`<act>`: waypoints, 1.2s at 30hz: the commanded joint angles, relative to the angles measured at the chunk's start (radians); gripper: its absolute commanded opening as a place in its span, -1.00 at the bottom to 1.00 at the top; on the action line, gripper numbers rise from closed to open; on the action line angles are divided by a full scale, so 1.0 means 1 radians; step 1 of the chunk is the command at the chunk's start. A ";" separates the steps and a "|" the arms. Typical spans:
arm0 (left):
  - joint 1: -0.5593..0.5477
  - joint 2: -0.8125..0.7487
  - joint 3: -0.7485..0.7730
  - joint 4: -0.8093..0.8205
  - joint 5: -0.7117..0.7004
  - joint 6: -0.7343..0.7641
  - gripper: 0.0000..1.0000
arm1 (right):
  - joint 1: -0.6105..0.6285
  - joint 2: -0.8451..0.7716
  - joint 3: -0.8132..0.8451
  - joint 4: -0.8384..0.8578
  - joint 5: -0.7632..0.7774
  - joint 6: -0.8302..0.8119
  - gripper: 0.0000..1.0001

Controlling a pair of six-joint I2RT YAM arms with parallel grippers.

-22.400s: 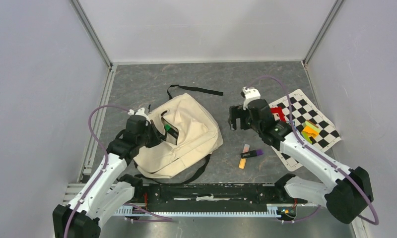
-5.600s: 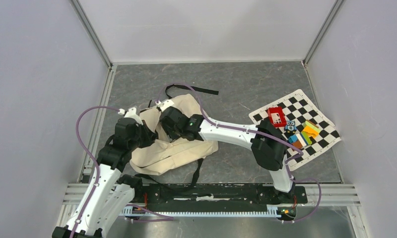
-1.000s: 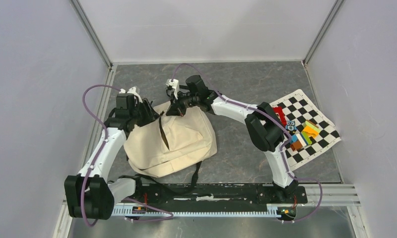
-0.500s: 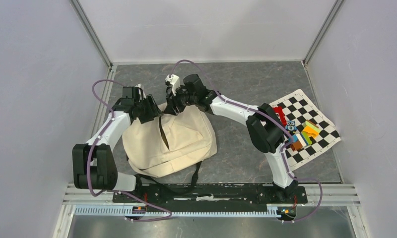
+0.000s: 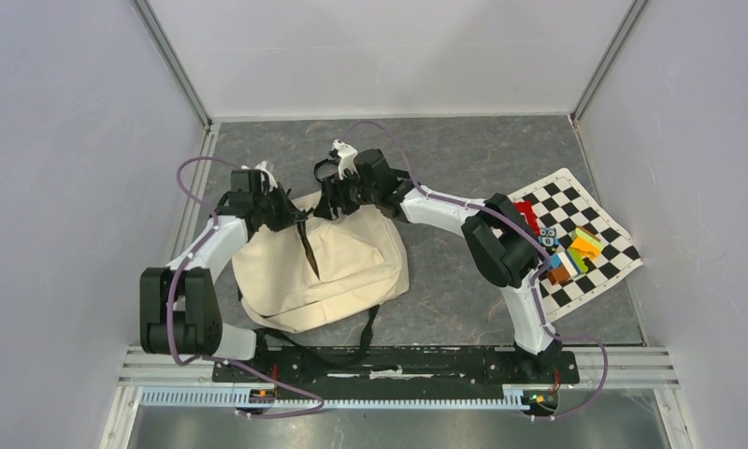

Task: Pack the student bag
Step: Zip the student bag at the center of the board.

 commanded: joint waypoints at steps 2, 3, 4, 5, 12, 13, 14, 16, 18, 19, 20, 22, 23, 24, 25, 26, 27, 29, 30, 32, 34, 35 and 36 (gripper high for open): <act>-0.005 -0.186 -0.116 0.276 0.099 -0.086 -0.96 | -0.039 -0.109 -0.125 0.176 -0.065 0.179 0.47; -0.005 -0.221 -0.136 0.299 0.099 -0.102 -0.96 | -0.042 -0.117 -0.137 0.193 -0.077 0.192 0.48; -0.005 -0.244 -0.159 0.344 0.103 -0.118 -0.96 | -0.042 -0.128 -0.144 0.201 -0.087 0.205 0.48; -0.005 -0.270 -0.181 0.376 0.113 -0.134 -0.96 | -0.045 -0.136 -0.148 0.211 -0.093 0.218 0.49; -0.005 -0.337 -0.277 0.550 0.163 -0.252 -0.96 | -0.060 -0.176 -0.183 0.342 -0.147 0.325 0.51; -0.004 -0.335 -0.277 0.559 0.175 -0.259 -0.96 | -0.061 -0.170 -0.178 0.359 -0.162 0.324 0.51; -0.005 -0.335 -0.277 0.570 0.187 -0.266 -0.96 | -0.060 -0.163 -0.169 0.376 -0.182 0.327 0.51; -0.004 -0.336 -0.273 0.578 0.197 -0.273 -0.96 | -0.060 -0.134 -0.136 0.379 -0.212 0.330 0.47; -0.005 -0.344 -0.269 0.576 0.197 -0.272 -0.96 | -0.060 -0.105 -0.098 0.369 -0.233 0.335 0.38; -0.004 -0.346 -0.269 0.576 0.197 -0.271 -0.96 | -0.060 -0.091 -0.078 0.364 -0.241 0.341 0.33; -0.004 -0.349 -0.270 0.576 0.199 -0.270 -0.96 | -0.060 -0.077 -0.061 0.359 -0.246 0.346 0.29; -0.004 -0.350 -0.271 0.573 0.202 -0.268 -0.96 | -0.059 -0.057 -0.035 0.349 -0.248 0.355 0.23; -0.005 -0.348 -0.270 0.569 0.203 -0.265 -0.96 | -0.059 -0.047 -0.026 0.341 -0.248 0.358 0.20; -0.005 -0.346 -0.271 0.566 0.206 -0.263 -0.96 | -0.059 -0.040 -0.015 0.331 -0.248 0.358 0.18; -0.004 -0.347 -0.271 0.563 0.207 -0.261 -0.96 | -0.058 -0.031 -0.003 0.316 -0.244 0.356 0.15; -0.005 -0.349 -0.272 0.562 0.206 -0.259 -0.96 | -0.057 -0.025 0.006 0.290 -0.236 0.349 0.13; -0.004 -0.353 -0.272 0.562 0.206 -0.259 -0.96 | -0.057 -0.019 0.015 0.270 -0.230 0.342 0.10; -0.005 -0.358 -0.272 0.558 0.203 -0.256 -0.96 | -0.056 -0.013 0.016 0.244 -0.219 0.332 0.07; -0.004 -0.360 -0.271 0.556 0.201 -0.254 -0.96 | -0.054 -0.009 0.014 0.238 -0.221 0.332 0.05; -0.004 -0.361 -0.271 0.552 0.199 -0.249 -0.96 | -0.050 -0.005 0.014 0.222 -0.225 0.330 0.01; -0.005 -0.357 -0.269 0.550 0.200 -0.249 -0.96 | -0.043 -0.005 0.007 0.220 -0.228 0.326 -0.03; -0.004 -0.354 -0.269 0.551 0.200 -0.249 -0.96 | -0.037 -0.007 0.001 0.220 -0.228 0.327 -0.04; -0.005 -0.352 -0.269 0.552 0.202 -0.251 -0.96 | -0.031 -0.007 -0.002 0.220 -0.228 0.325 -0.07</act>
